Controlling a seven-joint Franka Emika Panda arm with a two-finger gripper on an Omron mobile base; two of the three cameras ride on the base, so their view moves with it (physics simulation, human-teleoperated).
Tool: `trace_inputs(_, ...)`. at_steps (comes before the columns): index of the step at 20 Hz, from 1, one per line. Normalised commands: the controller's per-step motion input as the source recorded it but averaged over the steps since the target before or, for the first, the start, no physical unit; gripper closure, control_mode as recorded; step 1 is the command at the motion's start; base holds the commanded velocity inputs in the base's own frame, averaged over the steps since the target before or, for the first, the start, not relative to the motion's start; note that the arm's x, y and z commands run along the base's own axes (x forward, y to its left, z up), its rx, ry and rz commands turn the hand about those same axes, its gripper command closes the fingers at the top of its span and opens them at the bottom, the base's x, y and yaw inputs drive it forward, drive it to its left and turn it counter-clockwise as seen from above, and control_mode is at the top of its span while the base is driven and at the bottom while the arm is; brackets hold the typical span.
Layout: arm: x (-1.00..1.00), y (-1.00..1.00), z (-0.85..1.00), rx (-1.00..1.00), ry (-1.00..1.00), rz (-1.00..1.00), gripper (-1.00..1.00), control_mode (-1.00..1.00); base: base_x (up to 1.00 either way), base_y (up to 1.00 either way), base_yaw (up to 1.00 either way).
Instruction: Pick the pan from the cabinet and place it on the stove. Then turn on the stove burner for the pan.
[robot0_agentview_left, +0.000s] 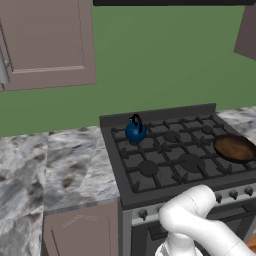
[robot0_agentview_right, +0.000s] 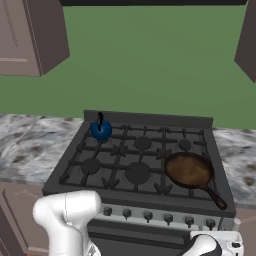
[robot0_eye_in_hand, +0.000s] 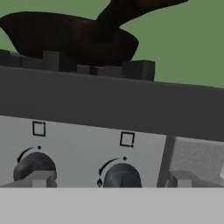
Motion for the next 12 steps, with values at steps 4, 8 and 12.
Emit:
trace_inputs(4, 0.11, -0.10, -0.15, 0.00, 0.00, 0.00, -1.00, -1.00, 0.00, 0.00, 0.00)
trace_inputs(8, 0.10, -0.07, -0.15, 0.00, 0.00, 0.00, -1.00, -1.00, 0.00, 0.00, 0.00)
trace_inputs(12, 0.09, -0.01, -0.15, 0.00, 0.00, 0.00, -1.00, -1.00, 0.00, 0.00, 0.00)
